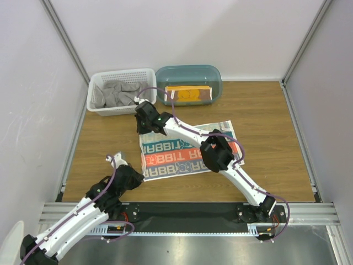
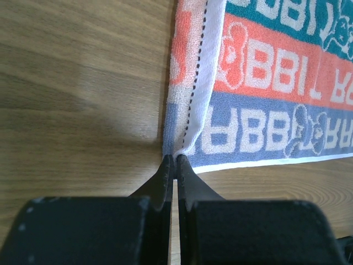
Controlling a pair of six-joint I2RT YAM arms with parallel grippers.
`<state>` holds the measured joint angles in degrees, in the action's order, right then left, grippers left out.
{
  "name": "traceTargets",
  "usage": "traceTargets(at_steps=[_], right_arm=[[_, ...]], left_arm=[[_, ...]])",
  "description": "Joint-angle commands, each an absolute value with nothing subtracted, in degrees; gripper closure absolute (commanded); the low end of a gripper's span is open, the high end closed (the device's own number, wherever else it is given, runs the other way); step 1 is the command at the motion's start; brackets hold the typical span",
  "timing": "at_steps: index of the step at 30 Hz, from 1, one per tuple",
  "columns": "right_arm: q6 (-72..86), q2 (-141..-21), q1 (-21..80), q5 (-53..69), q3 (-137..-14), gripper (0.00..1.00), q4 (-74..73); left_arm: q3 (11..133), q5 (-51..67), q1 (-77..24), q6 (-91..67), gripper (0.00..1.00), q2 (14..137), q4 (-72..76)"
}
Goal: Fold and stack the towels
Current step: Fold the towel
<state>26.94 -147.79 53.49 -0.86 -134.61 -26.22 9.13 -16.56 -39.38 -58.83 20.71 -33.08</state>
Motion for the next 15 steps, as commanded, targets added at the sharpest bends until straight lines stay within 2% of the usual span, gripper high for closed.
traceTargets(at_steps=[1, 8, 15], right_arm=[[26.8, -146.6, 52.6, -0.6, -137.3, 1.00, -24.8], [28.0, -144.4, 51.3, 7.4, -139.0, 1.00, -21.0], [31.6, -146.3, 52.4, 12.7, -147.4, 1.00, -16.1]], left_arm=[[12.9, -18.9, -39.6, -57.7, 1.00, 19.4, -35.4], [27.1, -27.3, -39.6, -57.4, 1.00, 21.8, -40.2], [43.6, -46.1, -39.5, -55.8, 1.00, 24.8, -54.9]])
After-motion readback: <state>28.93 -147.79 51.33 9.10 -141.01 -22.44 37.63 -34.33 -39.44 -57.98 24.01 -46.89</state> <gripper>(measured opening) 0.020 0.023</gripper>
